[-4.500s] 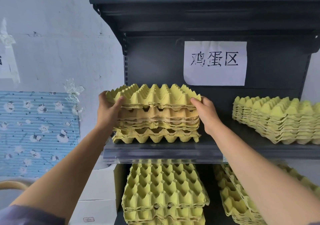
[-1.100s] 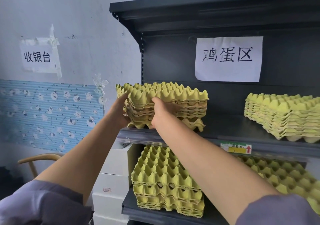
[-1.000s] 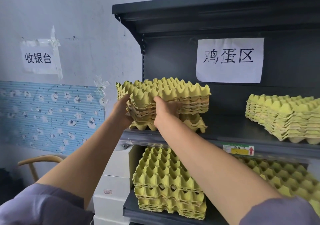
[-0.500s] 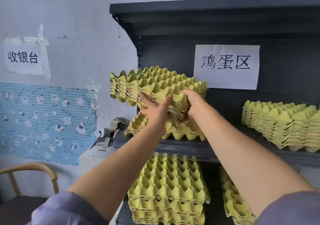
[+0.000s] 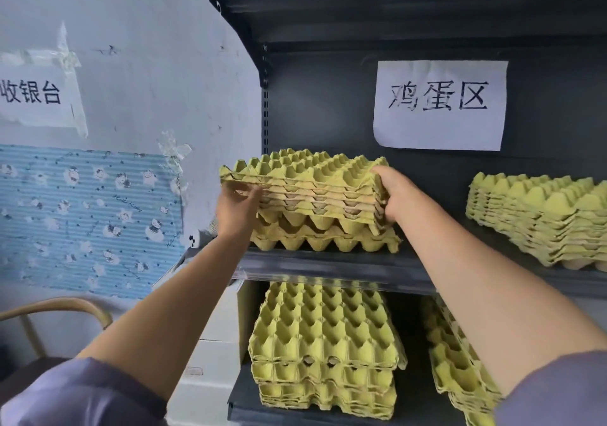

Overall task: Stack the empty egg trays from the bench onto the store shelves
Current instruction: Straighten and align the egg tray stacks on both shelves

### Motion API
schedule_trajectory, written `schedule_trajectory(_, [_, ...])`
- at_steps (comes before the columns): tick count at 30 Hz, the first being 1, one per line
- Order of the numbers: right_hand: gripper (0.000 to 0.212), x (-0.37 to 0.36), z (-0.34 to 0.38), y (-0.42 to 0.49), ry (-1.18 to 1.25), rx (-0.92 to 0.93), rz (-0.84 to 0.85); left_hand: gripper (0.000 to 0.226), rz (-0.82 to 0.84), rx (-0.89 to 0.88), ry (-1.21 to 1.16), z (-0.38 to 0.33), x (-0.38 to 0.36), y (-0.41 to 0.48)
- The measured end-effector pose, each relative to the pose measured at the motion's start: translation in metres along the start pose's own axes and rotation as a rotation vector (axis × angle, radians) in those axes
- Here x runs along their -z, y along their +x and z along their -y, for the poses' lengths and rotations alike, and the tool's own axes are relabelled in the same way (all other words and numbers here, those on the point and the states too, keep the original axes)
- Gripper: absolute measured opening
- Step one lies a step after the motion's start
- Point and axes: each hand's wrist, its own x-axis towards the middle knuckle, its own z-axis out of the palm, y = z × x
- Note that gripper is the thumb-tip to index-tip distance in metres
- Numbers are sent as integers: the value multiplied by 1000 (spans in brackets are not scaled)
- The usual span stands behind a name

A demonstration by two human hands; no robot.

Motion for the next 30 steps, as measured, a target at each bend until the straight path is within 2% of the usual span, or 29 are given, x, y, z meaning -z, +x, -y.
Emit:
schedule_trajectory(3, [69, 2, 3, -18, -25, 6, 20, 62, -71, 20, 154, 1, 8, 15])
schedule_trajectory(5, [86, 1, 1, -25, -41, 36, 44, 80, 9, 127, 59, 1, 12, 23])
schedule_trajectory(7, [97, 1, -2, -23, -50, 93, 62, 81, 144, 214, -107, 3, 15, 27])
schedule_trajectory(10, [82, 2, -3, -23, -47, 166, 41, 72, 186, 204, -219, 2, 14, 30])
schedule_trajectory(14, [22, 12, 3, -31, -38, 221, -7, 74, 107, 140, -197, -2, 2, 27])
schedule_trajectory(17, [8, 24, 11, -27, -36, 254, 25, 74, 133, 99, -179, 2, -2, 17])
schedule_trajectory(21, [10, 32, 12, -11, -47, 280, 85, 65, 181, 76, -135, 15, -8, 1])
schedule_trajectory(30, [50, 33, -9, 25, -58, 173, 139, 66, 120, 2, -88, 30, -13, -1])
